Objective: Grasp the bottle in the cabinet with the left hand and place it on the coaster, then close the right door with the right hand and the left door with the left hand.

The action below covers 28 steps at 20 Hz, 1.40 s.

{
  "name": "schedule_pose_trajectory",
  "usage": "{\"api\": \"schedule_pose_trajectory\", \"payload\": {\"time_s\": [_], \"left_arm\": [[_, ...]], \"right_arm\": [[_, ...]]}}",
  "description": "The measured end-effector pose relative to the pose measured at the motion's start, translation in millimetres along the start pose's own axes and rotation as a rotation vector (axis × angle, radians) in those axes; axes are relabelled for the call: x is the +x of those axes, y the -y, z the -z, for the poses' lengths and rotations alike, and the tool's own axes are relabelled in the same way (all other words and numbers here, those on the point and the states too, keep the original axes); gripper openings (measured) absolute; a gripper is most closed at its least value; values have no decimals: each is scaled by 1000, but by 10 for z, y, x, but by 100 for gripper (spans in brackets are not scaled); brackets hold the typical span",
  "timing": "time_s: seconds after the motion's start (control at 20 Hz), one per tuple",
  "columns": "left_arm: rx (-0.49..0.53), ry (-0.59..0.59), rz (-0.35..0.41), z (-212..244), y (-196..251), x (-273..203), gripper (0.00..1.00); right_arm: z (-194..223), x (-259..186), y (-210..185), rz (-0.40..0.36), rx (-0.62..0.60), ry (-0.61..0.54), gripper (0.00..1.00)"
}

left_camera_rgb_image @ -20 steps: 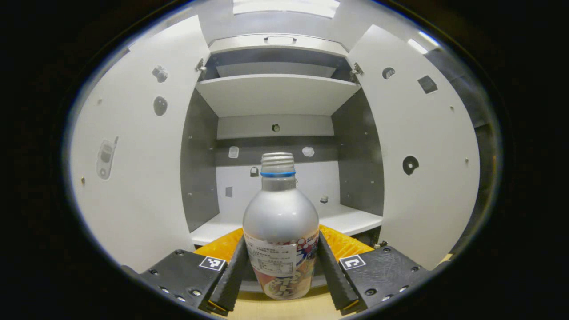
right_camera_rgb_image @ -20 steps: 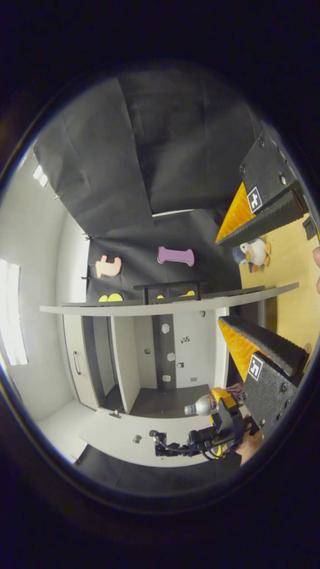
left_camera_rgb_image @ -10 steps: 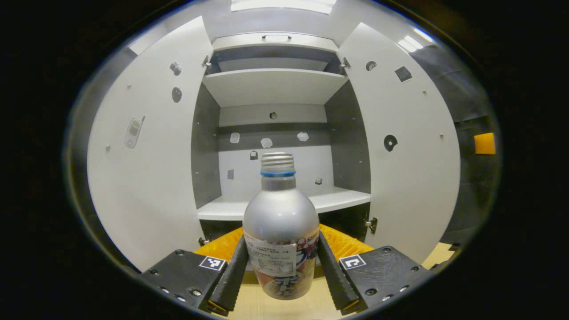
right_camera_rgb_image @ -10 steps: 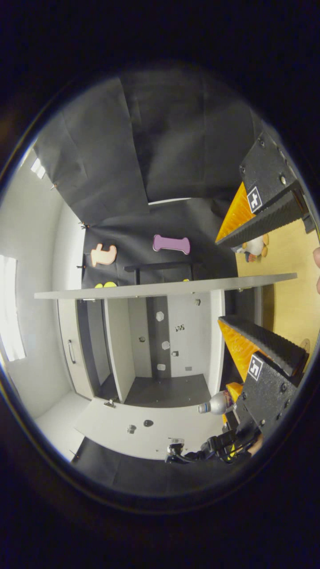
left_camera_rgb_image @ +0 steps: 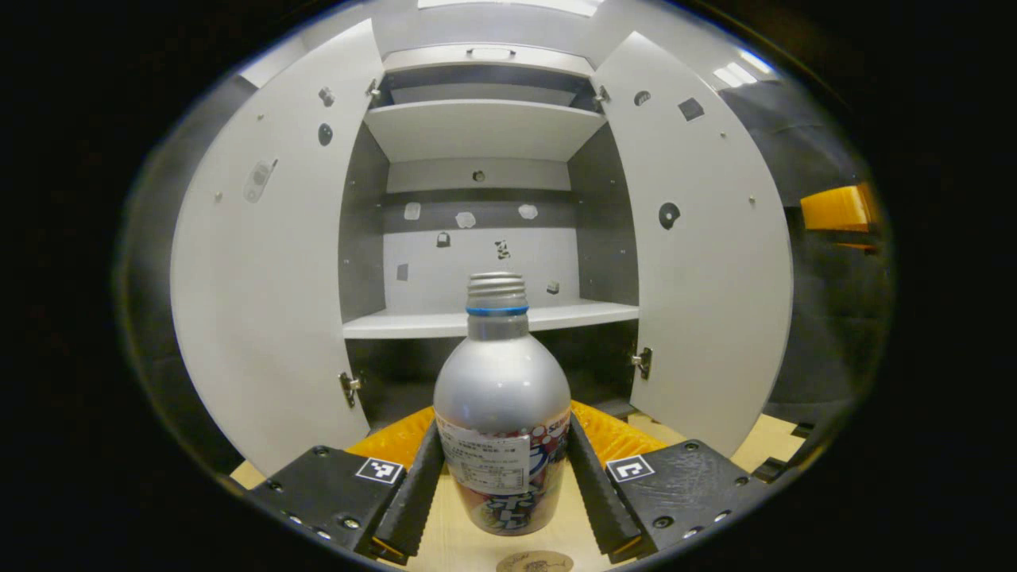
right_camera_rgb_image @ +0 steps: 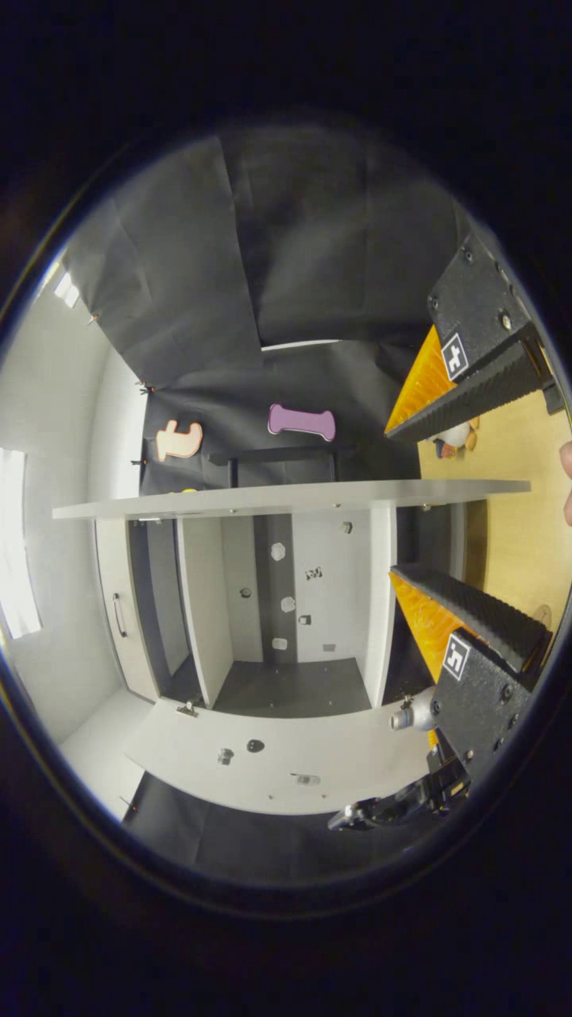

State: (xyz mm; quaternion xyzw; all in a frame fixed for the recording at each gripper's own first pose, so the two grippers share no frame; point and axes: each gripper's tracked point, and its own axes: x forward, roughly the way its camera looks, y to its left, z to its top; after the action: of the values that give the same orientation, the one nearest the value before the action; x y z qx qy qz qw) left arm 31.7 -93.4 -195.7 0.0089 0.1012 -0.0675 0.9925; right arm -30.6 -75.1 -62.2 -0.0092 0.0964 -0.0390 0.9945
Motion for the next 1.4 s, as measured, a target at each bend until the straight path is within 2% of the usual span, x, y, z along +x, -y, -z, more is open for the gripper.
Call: {"api": "schedule_pose_trajectory", "payload": {"time_s": [0.15,0.2,0.3,0.4,0.45,0.5,0.95,1.0,1.05,1.1,1.25,1.3,1.35,1.4], "left_arm": [[9,-42,25,280,107,-10,78],[6,-52,33,366,136,-1,82],[9,-77,39,529,190,3,78],[25,-111,35,702,214,-4,78],[31,-114,39,757,240,-6,82],[44,-116,44,811,269,-12,78],[83,-206,76,1457,421,-59,78],[78,-217,77,1513,411,-54,78],[71,-228,81,1554,416,-40,75],[67,-231,82,1584,416,-21,78],[55,-255,83,1680,399,11,78],[46,-272,80,1734,377,8,82],[38,-288,77,1785,368,-17,78],[41,-257,80,1737,370,-9,78]], "right_arm": [[28,10,2,-2,-8,-9,100],[25,8,-8,-2,-13,-8,100],[31,11,-16,-2,-25,-12,100],[31,9,-13,1,-27,-16,100],[32,-1,-4,5,-27,-17,100],[34,-7,13,12,-27,-20,100],[84,-65,36,42,-33,-67,100],[107,-59,22,41,-33,-76,100],[134,-64,19,43,-34,-84,100],[136,-71,18,43,-34,-86,100],[114,-62,-1,46,-38,-85,100],[115,-59,12,49,-38,-83,100],[107,-54,22,50,-35,-80,100],[109,-52,34,55,-32,-77,100]]}}
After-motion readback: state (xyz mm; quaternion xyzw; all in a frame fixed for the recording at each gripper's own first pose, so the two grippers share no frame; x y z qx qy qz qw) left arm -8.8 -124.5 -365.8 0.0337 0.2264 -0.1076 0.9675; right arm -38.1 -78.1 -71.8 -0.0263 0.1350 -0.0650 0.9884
